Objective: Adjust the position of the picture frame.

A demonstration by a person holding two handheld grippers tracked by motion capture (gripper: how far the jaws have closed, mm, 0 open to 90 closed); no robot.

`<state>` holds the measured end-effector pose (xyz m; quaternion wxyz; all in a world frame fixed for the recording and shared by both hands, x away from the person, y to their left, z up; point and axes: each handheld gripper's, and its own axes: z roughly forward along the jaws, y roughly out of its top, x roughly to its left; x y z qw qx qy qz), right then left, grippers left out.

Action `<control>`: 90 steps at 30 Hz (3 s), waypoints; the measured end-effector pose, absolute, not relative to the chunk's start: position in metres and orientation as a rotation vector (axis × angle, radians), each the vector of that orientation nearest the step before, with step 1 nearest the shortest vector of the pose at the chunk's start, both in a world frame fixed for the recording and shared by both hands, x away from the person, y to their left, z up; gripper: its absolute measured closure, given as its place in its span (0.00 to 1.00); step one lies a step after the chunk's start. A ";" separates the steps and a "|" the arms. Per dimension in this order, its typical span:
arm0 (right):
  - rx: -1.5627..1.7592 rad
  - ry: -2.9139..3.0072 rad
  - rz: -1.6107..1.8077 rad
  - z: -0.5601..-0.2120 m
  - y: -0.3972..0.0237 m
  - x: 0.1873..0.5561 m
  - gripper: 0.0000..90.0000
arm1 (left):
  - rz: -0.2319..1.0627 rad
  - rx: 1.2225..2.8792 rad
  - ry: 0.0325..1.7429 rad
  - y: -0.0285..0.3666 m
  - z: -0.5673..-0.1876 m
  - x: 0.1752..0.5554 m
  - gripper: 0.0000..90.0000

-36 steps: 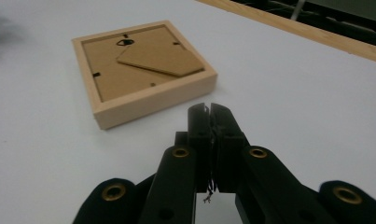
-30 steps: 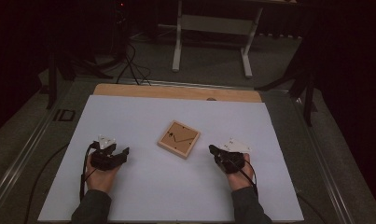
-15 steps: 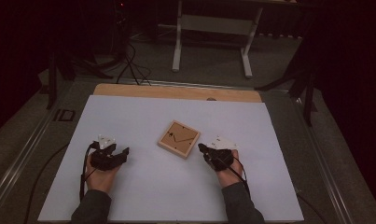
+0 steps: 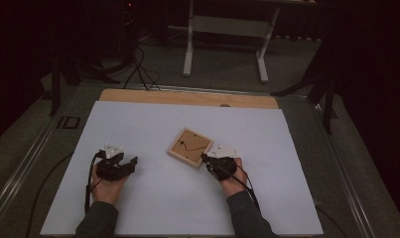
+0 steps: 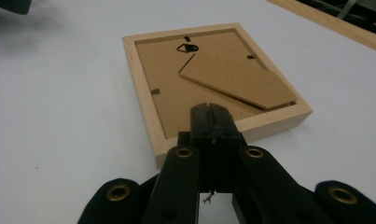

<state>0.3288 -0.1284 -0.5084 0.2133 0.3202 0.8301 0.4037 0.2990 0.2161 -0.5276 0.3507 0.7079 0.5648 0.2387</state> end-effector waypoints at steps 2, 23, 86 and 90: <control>0.876 2.313 1.112 -0.510 -0.126 0.330 0.99 | 0.618 1.833 1.461 0.216 -0.528 0.299 0.49; 0.862 2.352 1.097 -0.518 -0.112 0.334 0.99 | 0.615 1.832 1.457 0.216 -0.527 0.299 0.49; 0.680 2.493 1.129 -0.519 -0.056 0.307 1.00 | 0.618 1.841 1.444 0.214 -0.528 0.299 0.49; 0.661 2.500 1.130 -0.519 -0.049 0.305 1.00 | 0.618 1.841 1.443 0.213 -0.527 0.299 0.49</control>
